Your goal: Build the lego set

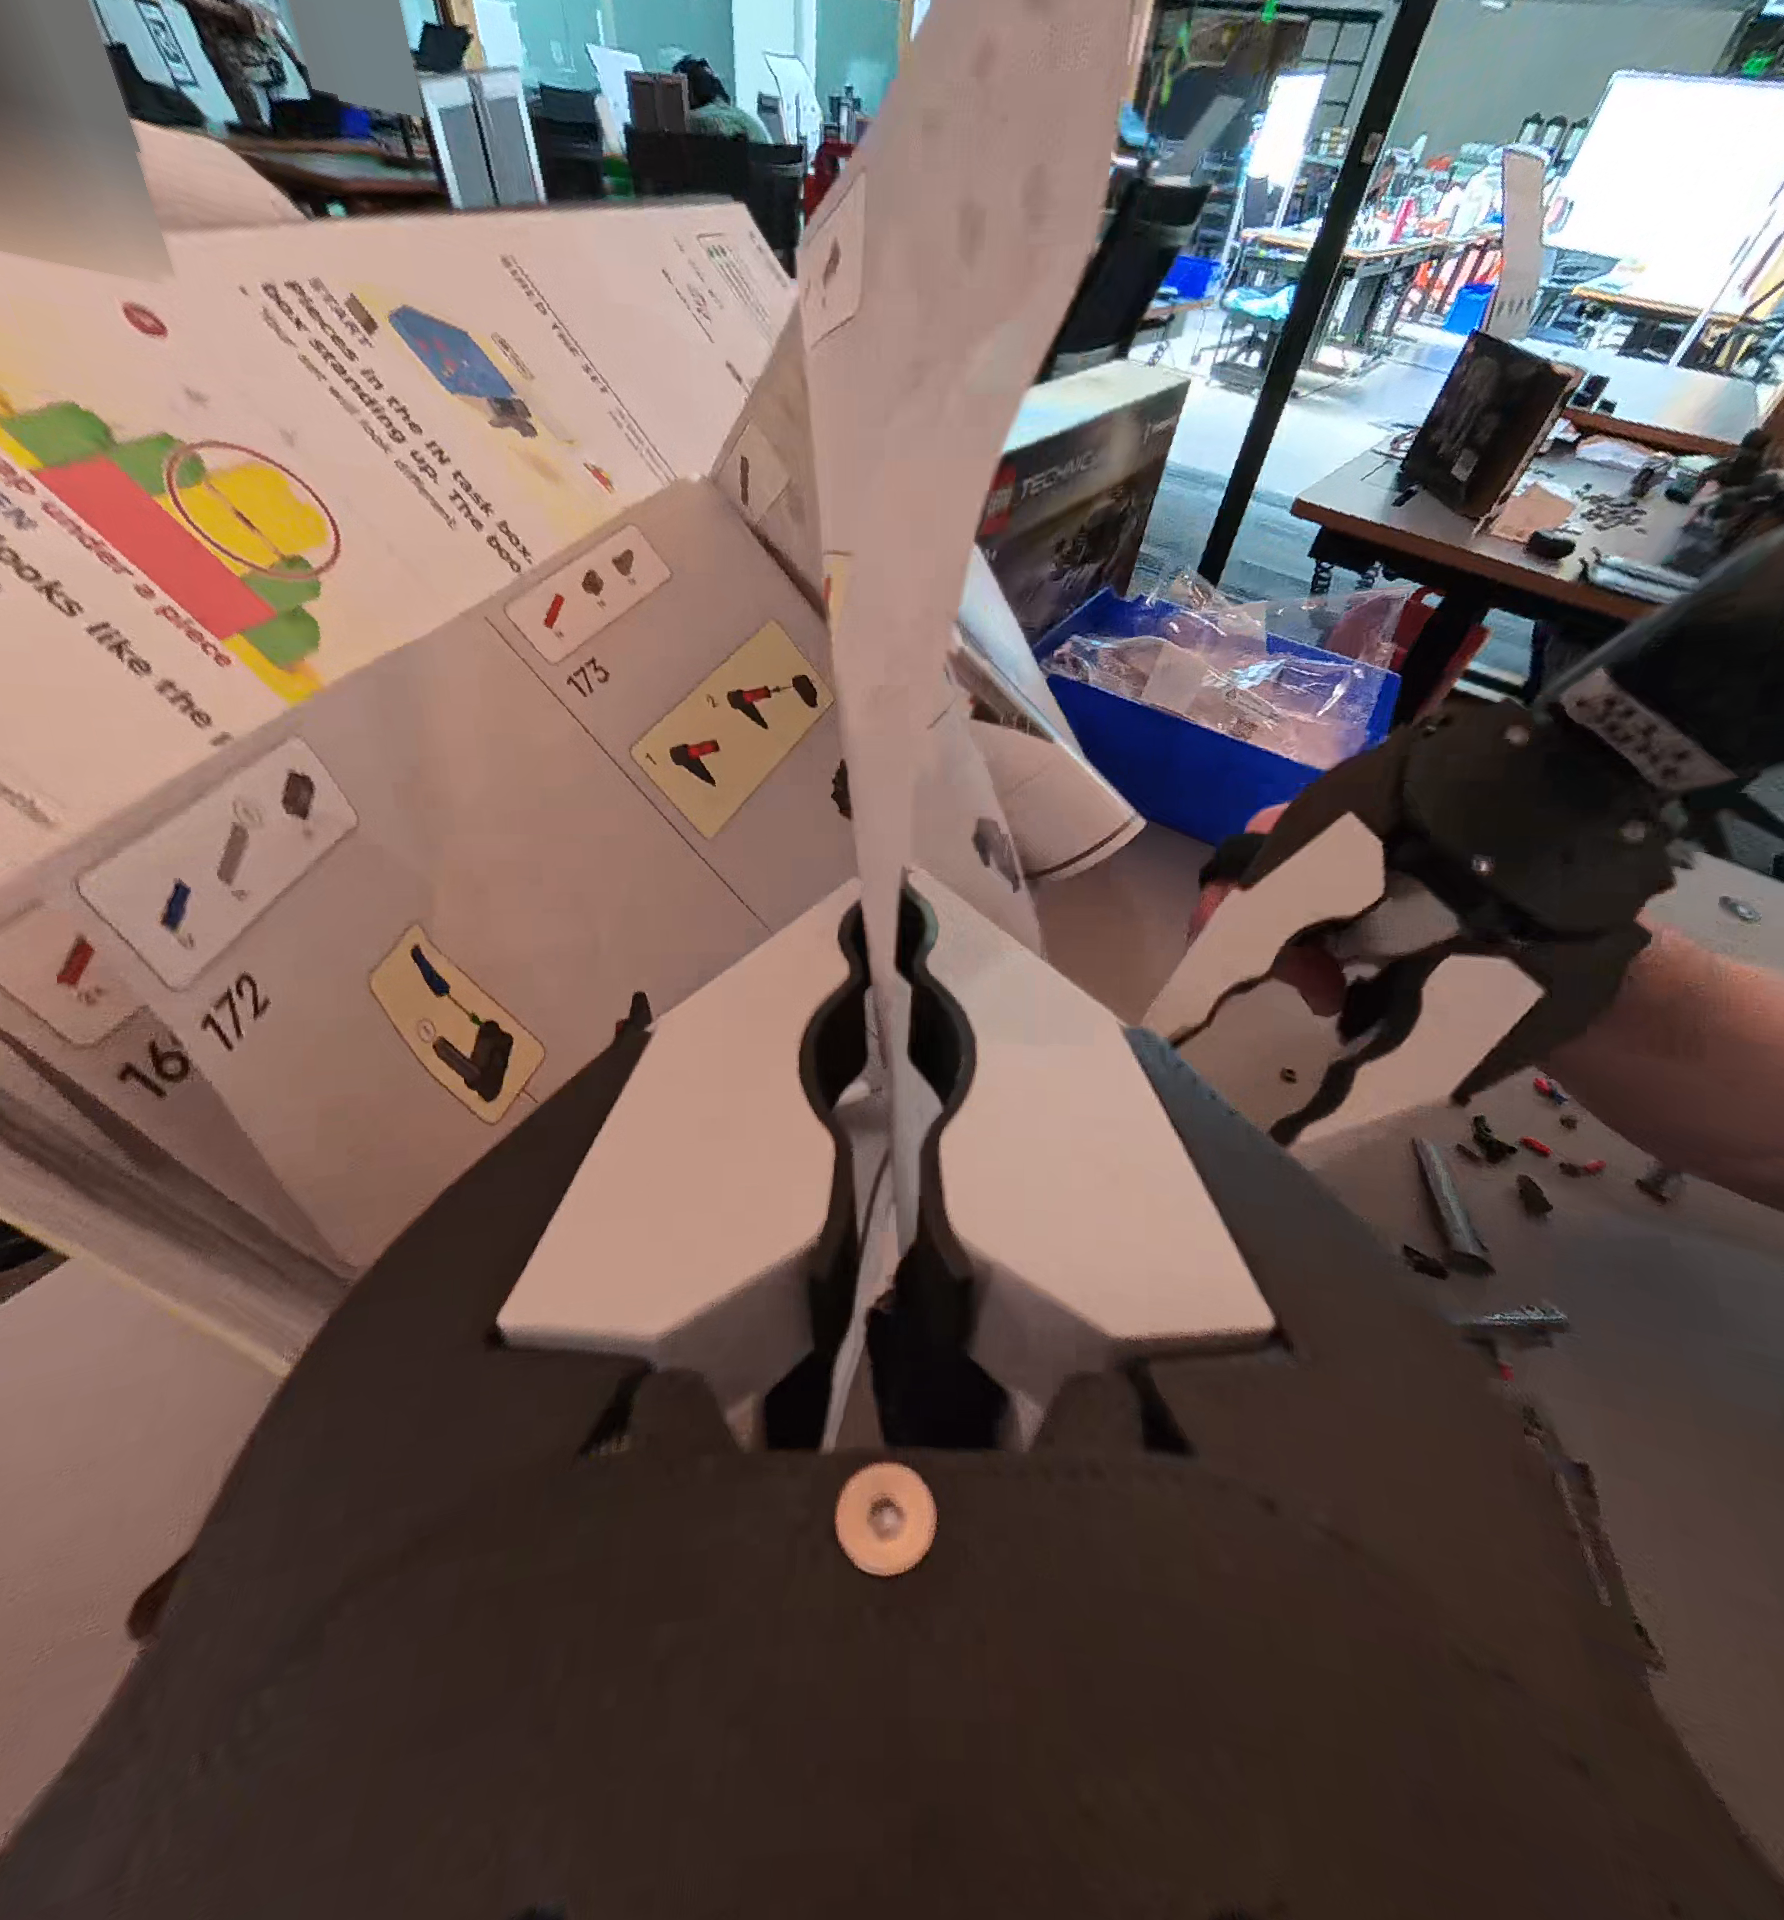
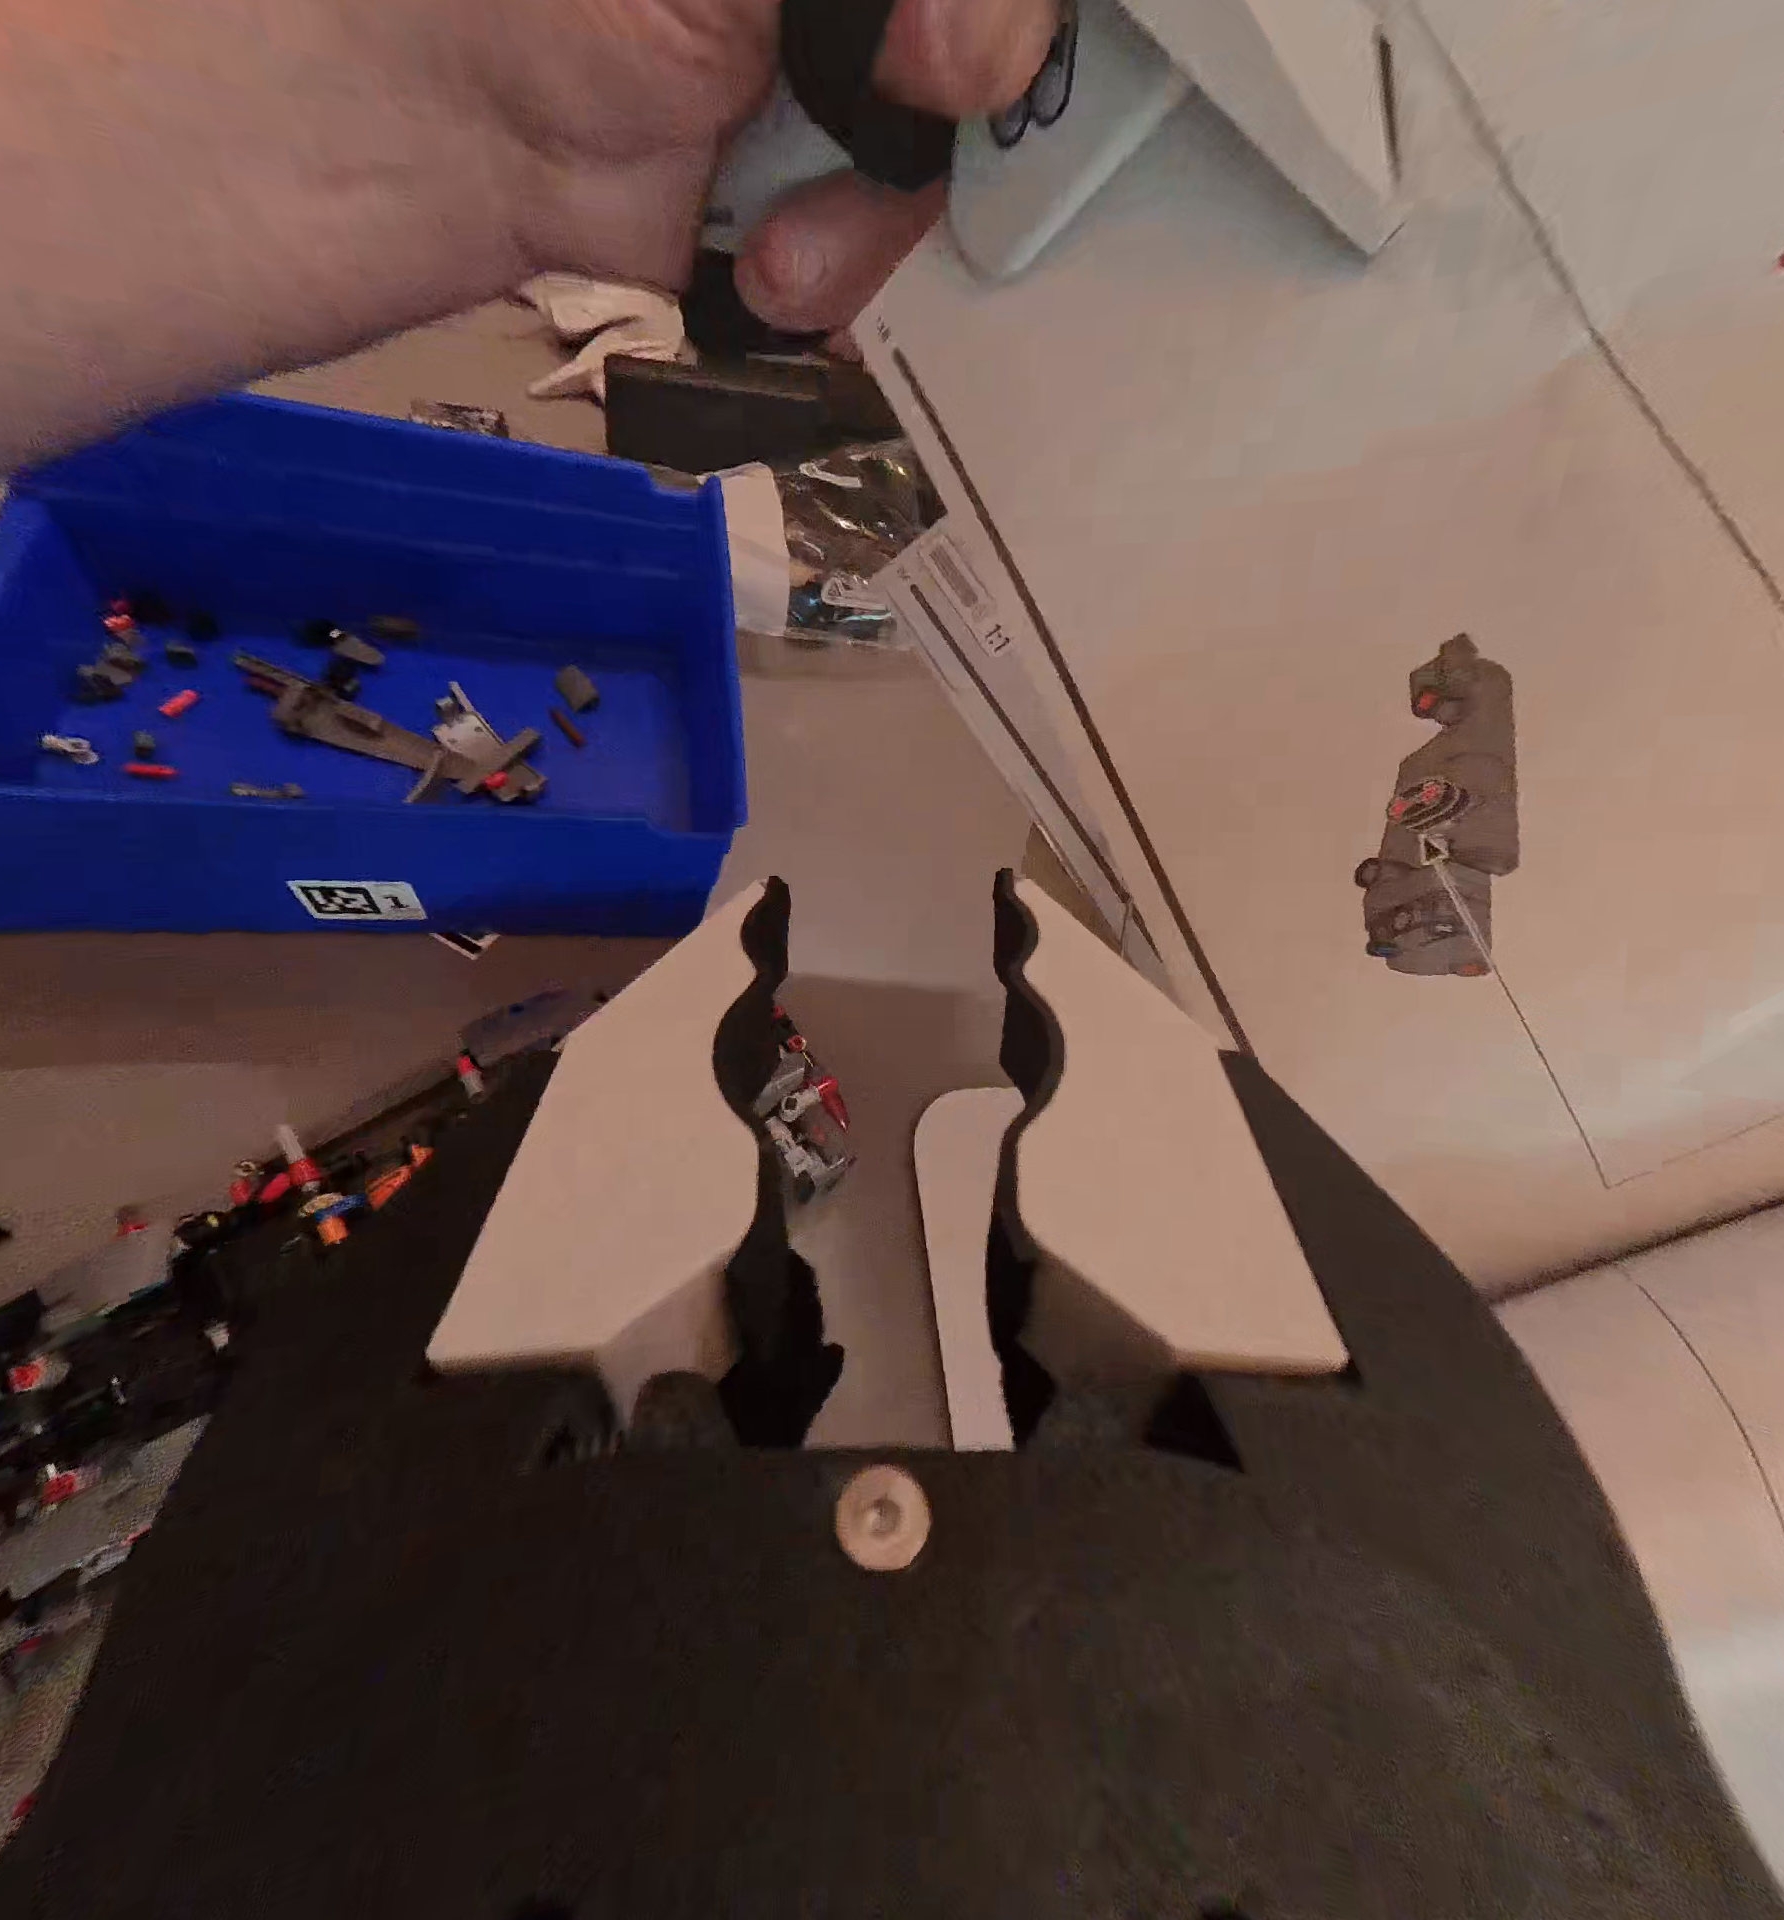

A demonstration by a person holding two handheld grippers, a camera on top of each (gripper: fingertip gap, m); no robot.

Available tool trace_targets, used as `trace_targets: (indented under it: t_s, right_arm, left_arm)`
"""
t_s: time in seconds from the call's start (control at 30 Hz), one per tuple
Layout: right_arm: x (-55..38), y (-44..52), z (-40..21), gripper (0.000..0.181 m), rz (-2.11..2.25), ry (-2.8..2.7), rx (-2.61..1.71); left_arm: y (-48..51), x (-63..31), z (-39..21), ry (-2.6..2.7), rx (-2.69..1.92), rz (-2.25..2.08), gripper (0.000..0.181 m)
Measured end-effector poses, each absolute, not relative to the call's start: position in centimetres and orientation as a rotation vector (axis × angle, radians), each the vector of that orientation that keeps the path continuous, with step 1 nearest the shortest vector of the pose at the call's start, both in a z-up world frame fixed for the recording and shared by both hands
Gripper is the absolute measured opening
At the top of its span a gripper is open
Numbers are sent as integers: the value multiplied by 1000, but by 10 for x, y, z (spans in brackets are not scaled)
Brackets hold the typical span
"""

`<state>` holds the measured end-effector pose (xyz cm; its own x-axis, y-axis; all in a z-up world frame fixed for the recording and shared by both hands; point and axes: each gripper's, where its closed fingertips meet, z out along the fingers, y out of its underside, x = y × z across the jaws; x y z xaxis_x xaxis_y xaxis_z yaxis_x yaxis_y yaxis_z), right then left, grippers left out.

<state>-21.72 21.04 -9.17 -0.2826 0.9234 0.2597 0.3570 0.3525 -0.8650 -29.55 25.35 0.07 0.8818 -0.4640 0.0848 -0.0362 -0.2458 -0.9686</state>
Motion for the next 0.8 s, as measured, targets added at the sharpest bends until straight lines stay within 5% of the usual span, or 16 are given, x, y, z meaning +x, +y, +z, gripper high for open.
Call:
trace_targets:
  t_s: [0.3,0.43,0.8]
  right_arm:
    - [-265,258,-109,26,434,-1666,-1102]
    - [-278,269,-118,0,391,-1678,-1176]
    - [-271,255,-116,0,573,-1792,-1006]
  left_arm:
    - [271,-301,4,378,-1837,-367,0]
    - [270,-311,-5,350,-1840,-373,0]
    - [277,-341,-50,248,-1876,-362,0]
